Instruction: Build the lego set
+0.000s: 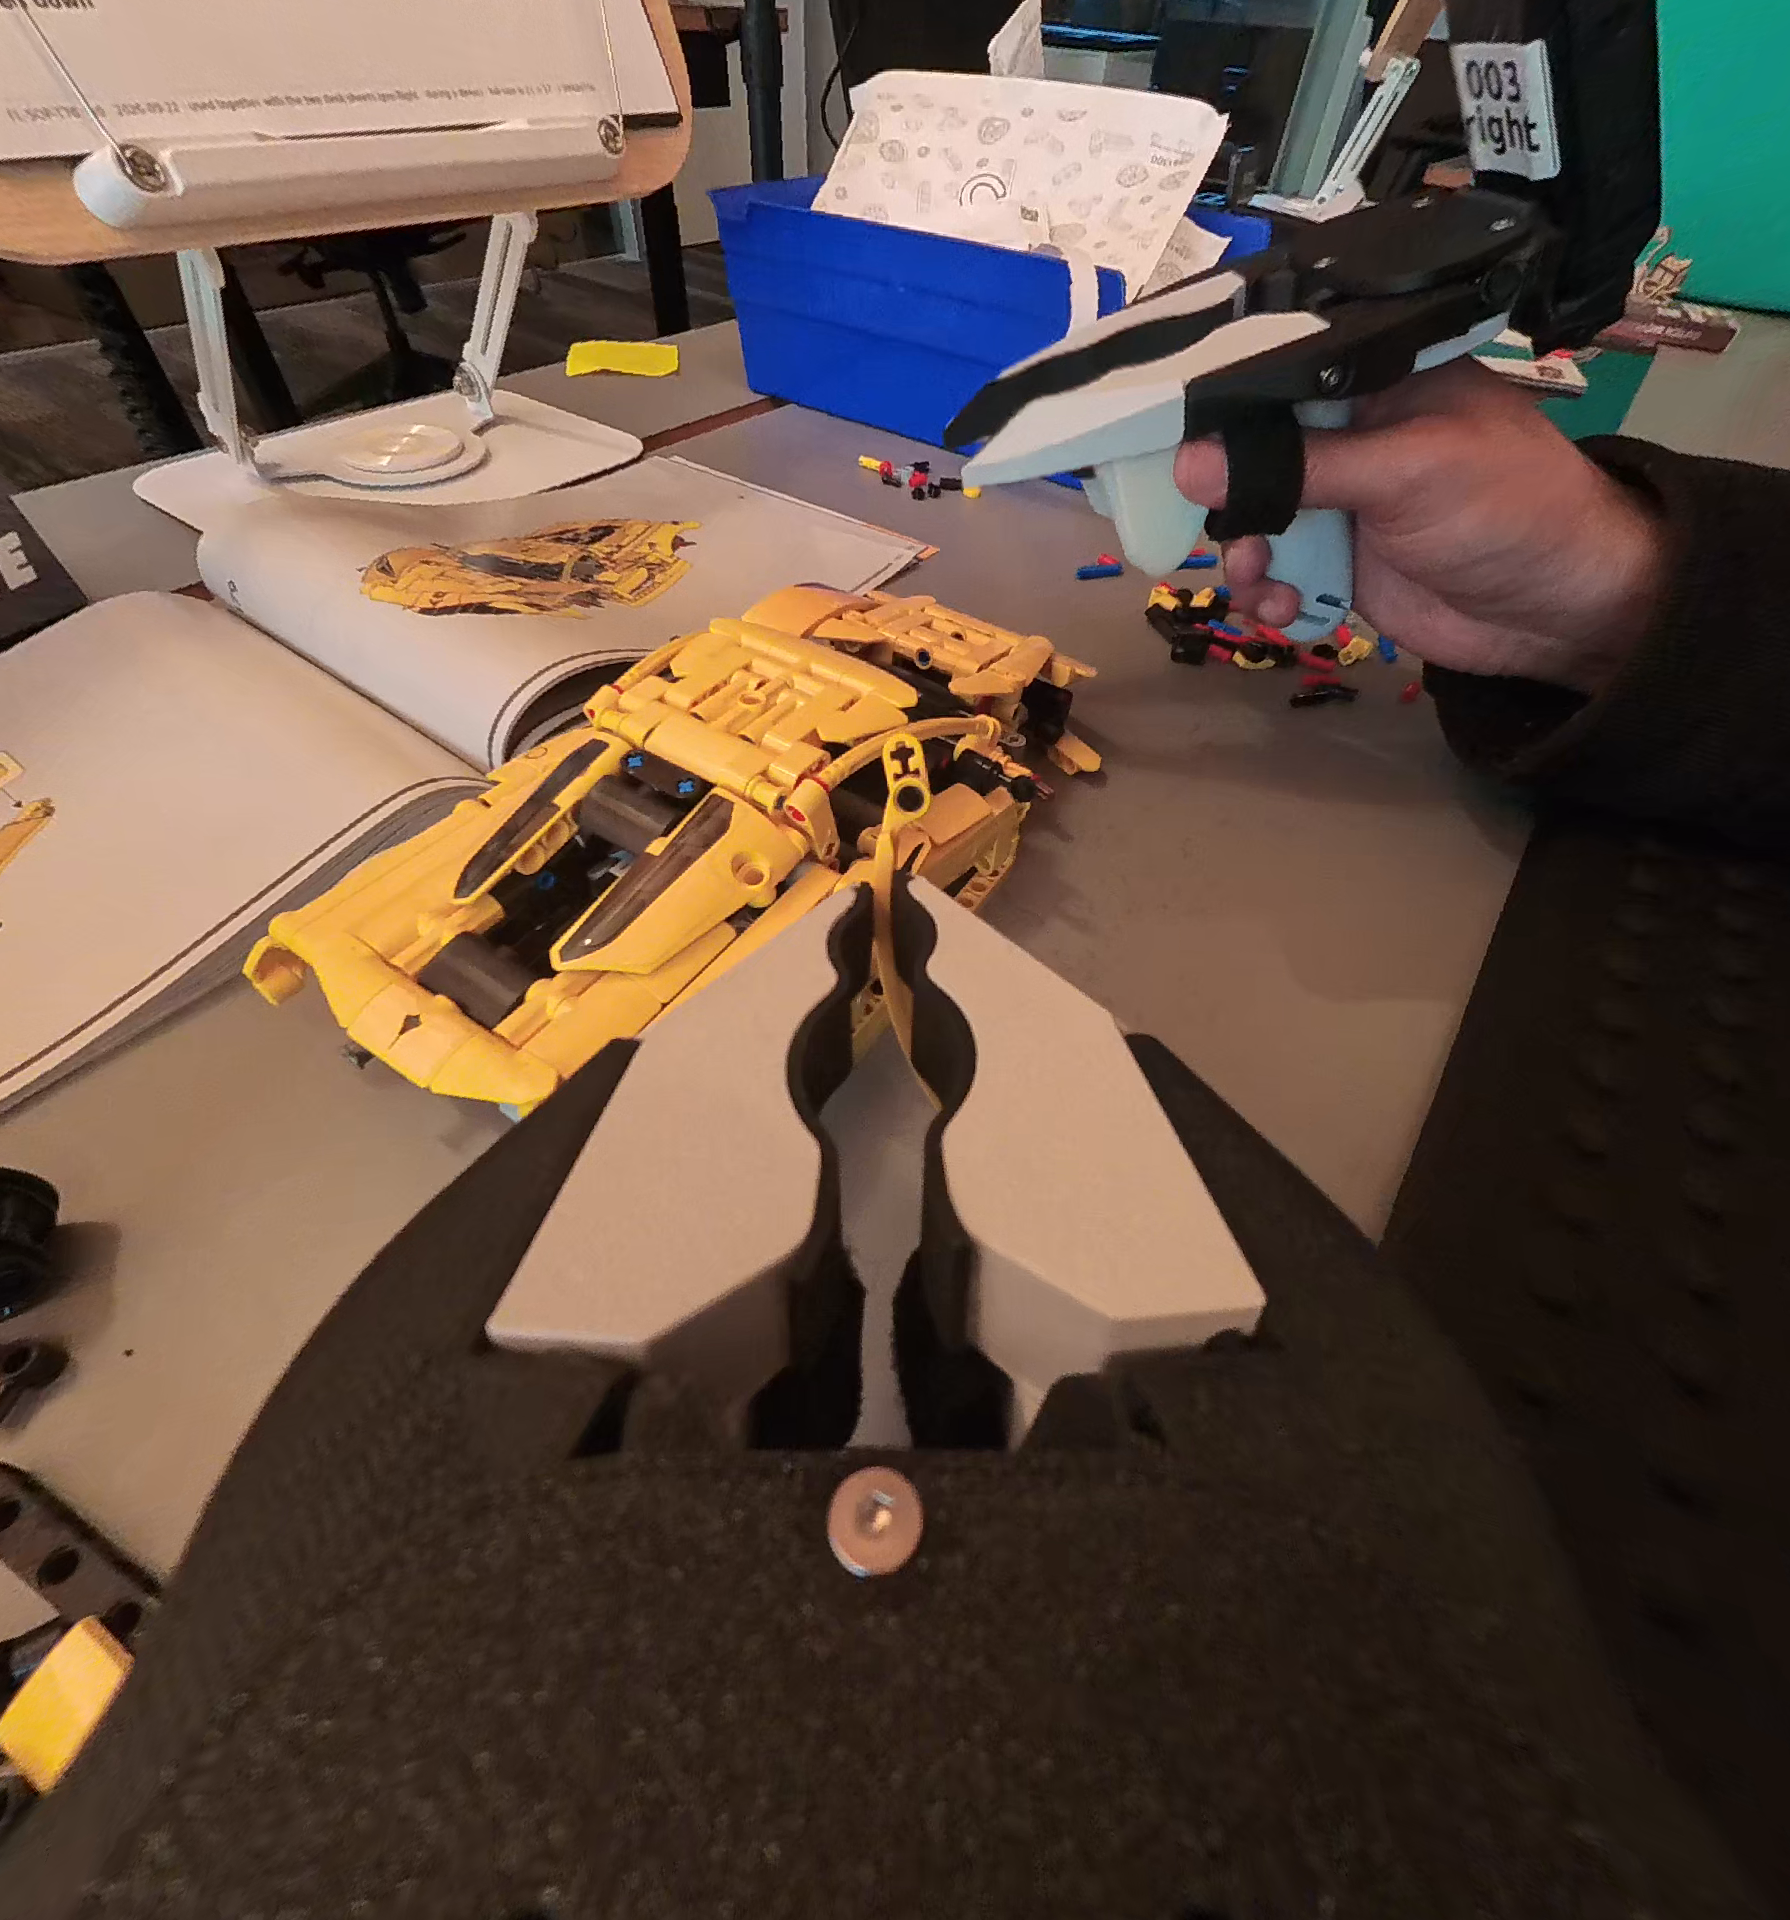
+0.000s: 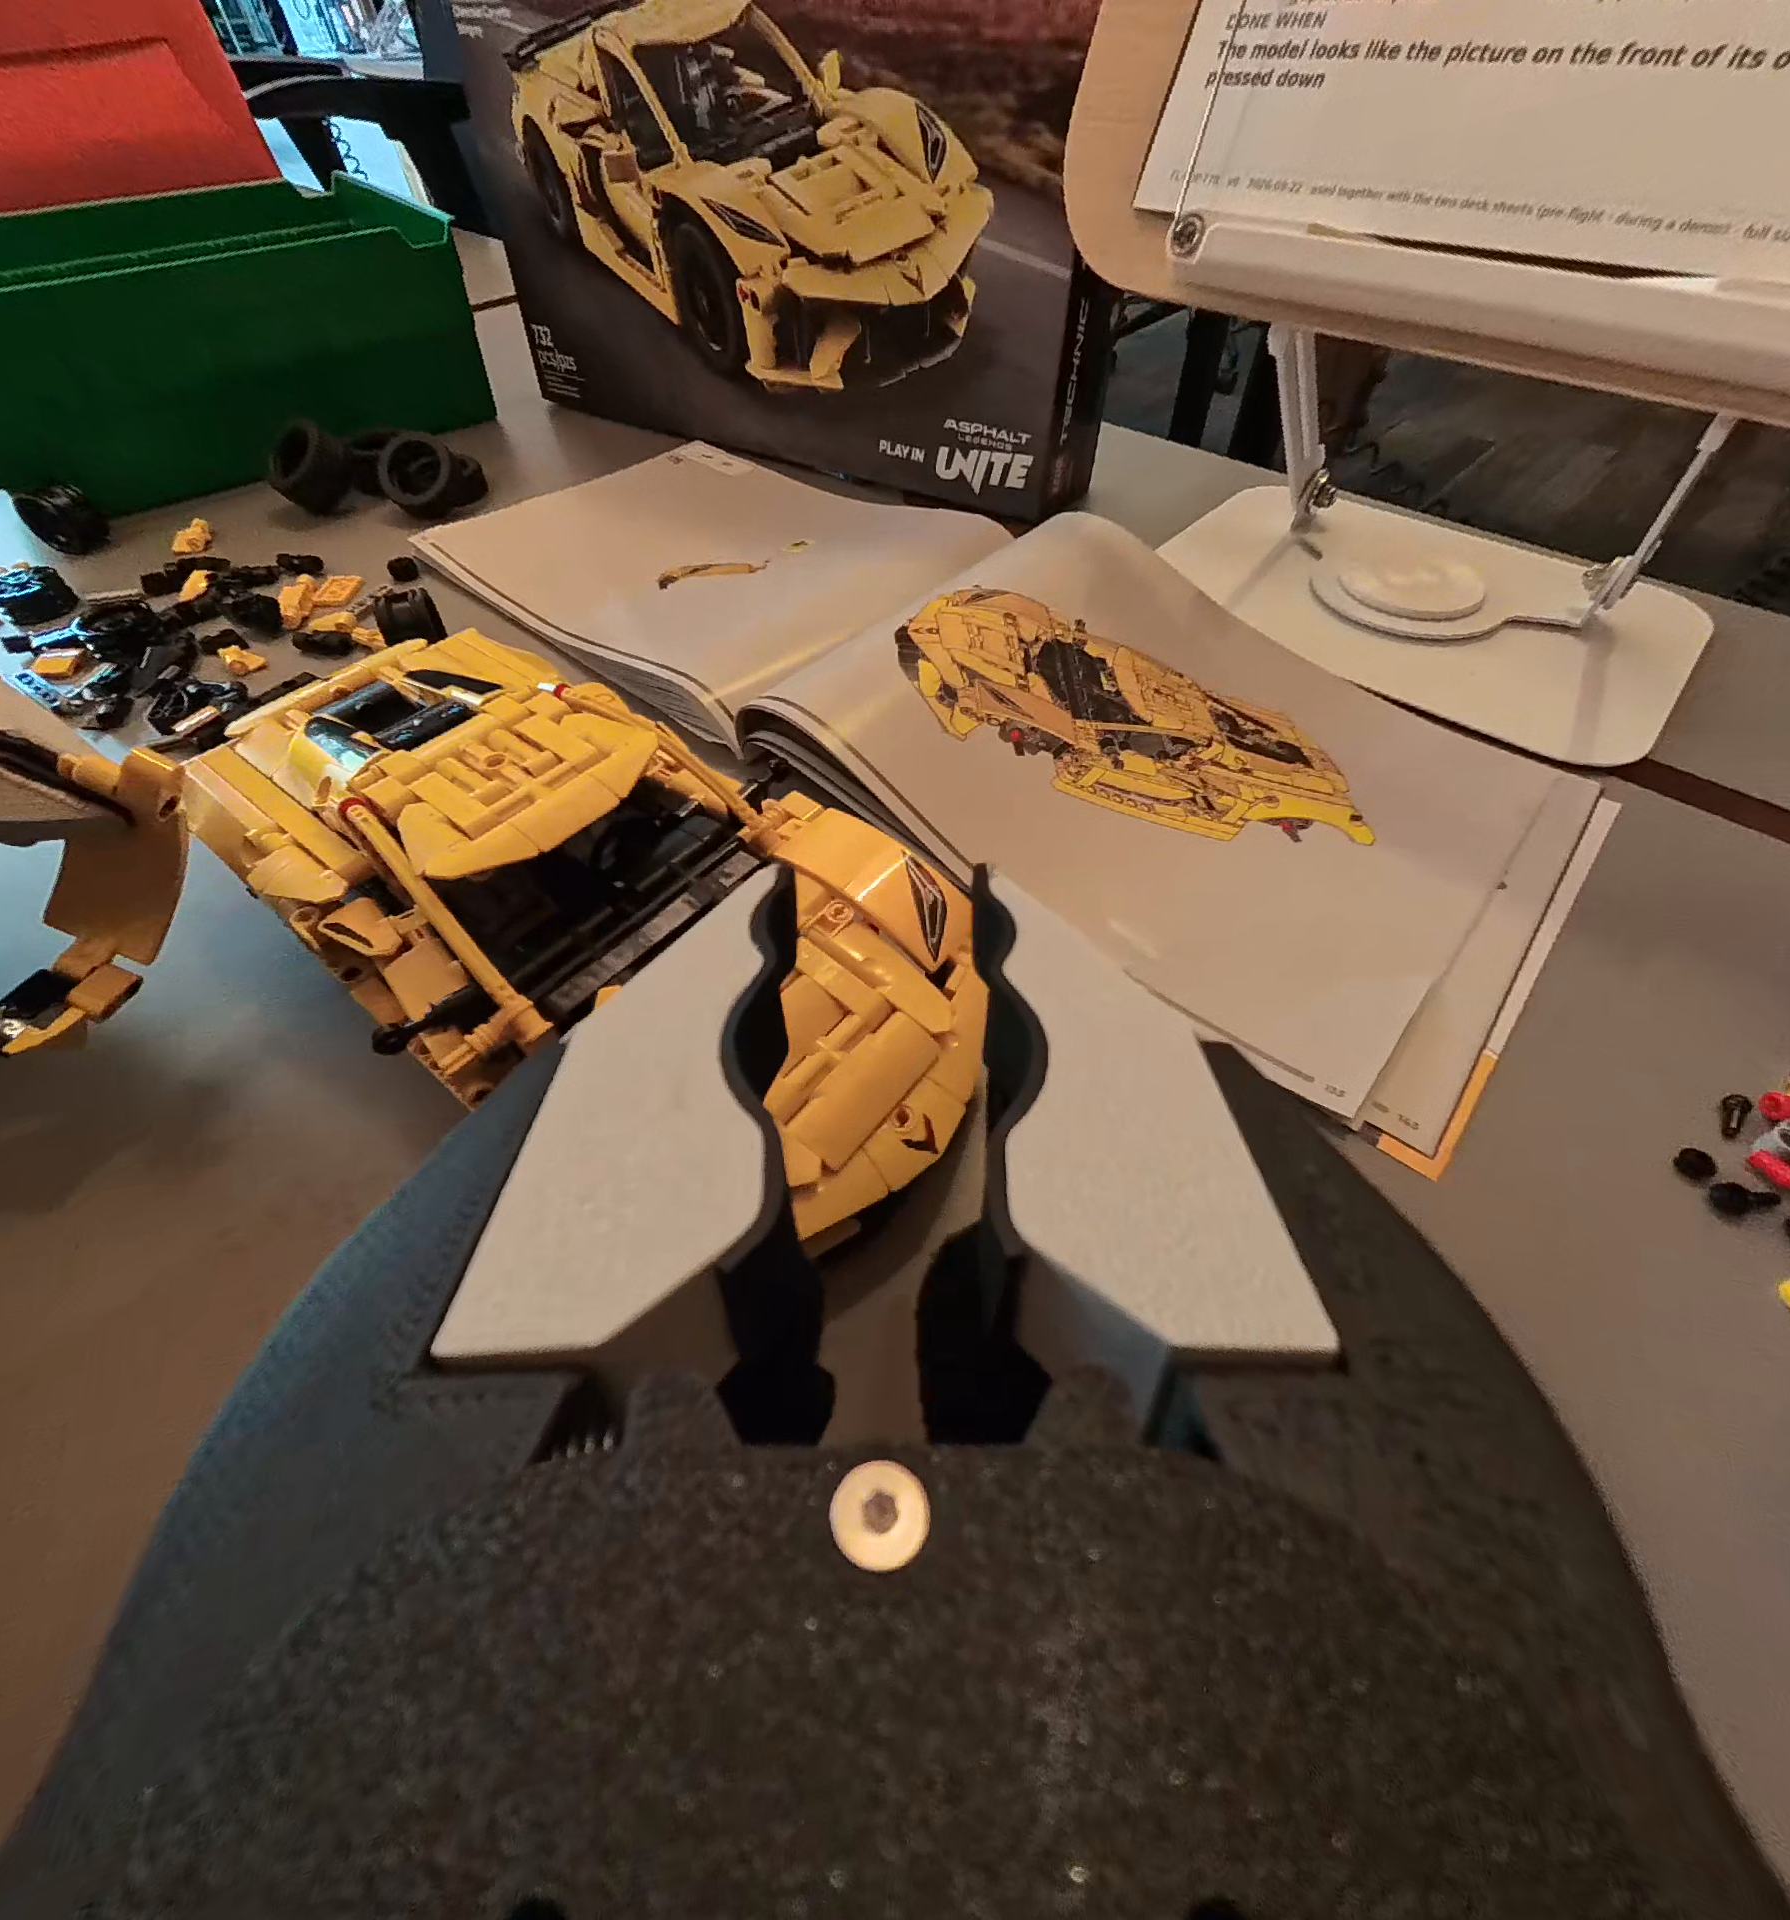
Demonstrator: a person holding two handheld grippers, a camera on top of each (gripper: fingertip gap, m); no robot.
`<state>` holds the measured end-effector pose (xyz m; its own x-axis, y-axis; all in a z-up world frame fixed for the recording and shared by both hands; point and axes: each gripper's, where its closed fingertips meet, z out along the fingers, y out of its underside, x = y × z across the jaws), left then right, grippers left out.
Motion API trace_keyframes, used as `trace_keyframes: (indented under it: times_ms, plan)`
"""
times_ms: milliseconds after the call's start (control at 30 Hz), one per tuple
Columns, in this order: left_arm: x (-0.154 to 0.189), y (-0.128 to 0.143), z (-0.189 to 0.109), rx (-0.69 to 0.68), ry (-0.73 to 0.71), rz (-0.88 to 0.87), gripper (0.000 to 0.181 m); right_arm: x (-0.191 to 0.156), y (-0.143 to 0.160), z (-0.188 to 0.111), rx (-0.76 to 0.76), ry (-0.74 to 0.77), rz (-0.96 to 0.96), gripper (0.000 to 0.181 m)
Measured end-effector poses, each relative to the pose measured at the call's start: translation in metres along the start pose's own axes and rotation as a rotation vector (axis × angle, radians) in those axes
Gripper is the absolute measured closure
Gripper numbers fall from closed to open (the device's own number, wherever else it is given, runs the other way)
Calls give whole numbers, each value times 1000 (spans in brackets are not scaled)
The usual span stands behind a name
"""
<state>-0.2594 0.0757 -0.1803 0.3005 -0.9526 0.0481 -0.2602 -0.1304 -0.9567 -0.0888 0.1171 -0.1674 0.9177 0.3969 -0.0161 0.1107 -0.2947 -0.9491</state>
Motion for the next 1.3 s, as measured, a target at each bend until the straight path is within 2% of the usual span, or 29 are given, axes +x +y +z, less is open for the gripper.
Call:
trace_keyframes:
  times_ms: [333, 467, 633, 867, 933, 1000, 1067, 1133, 1200, 1267, 1300]
  plan:
    - [0, -2, -2, 7, -10, 15, 179, -8, 2, 2, -5, -54, 33, 153]
    - [3, 1, -1, -4, 5, 8, 179, -1, 1, -1, 2, -26, 48, 153]
    - [8, 6, 2, -37, 25, 27, 179, 1, -1, -4, 31, -64, 134, 153]
    - [13, -5, -2, 34, 86, -19, 179, -8, -5, -4, 47, -122, 138, 153]
    - [18, -17, -7, 109, 143, -54, 179, -29, -19, -10, 119, -270, 167, 154]
    - [25, -36, -18, 231, 220, -94, 179, -64, -61, -42, 346, -629, 337, 154]
    - [35, -59, -34, 387, 332, -141, 179, -76, -82, -67, 442, -870, 491, 153]
    - [47, -80, -50, 524, 452, -177, 179, -96, -82, -74, 406, -988, 493, 149]
    - [54, -99, -63, 642, 529, -193, 179, -130, -78, -82, 325, -1160, 490, 146]
    - [62, -112, -74, 725, 618, -227, 179, -165, -72, -87, 176, -1346, 582, 127]
    - [66, -116, -75, 736, 650, -238, 179, -181, -68, -89, 97, -1431, 632, 125]
